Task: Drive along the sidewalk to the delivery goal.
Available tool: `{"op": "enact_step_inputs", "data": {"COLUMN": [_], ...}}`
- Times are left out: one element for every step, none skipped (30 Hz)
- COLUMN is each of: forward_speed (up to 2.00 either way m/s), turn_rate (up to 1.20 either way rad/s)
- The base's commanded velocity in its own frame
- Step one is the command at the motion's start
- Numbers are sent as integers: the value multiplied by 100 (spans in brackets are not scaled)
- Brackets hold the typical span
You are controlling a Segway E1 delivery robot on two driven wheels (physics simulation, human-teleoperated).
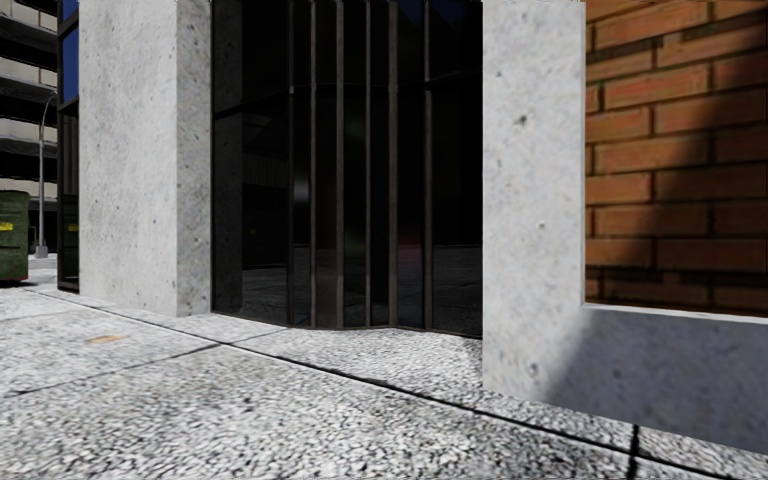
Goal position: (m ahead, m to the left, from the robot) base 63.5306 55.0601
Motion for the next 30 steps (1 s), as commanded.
{"op": "enact_step_inputs", "data": {"forward_speed": [0, 0, 0, 0, 0, 0, 0, 0, 0, 0, 0, 0, 0, 0, 0, 0, 0, 0, 0, 0, 0, 0, 0, 0, 0, 0, 0, 0, 0, 0], "turn_rate": [40, 40, 40, 40, 40, 40, 40, 40, 40, 40, 40, 40, 40, 40, 40, 40, 40, 40, 40, 42, 46, 47, 47, 48, 48, 48, 48, 48, 48, 48]}}
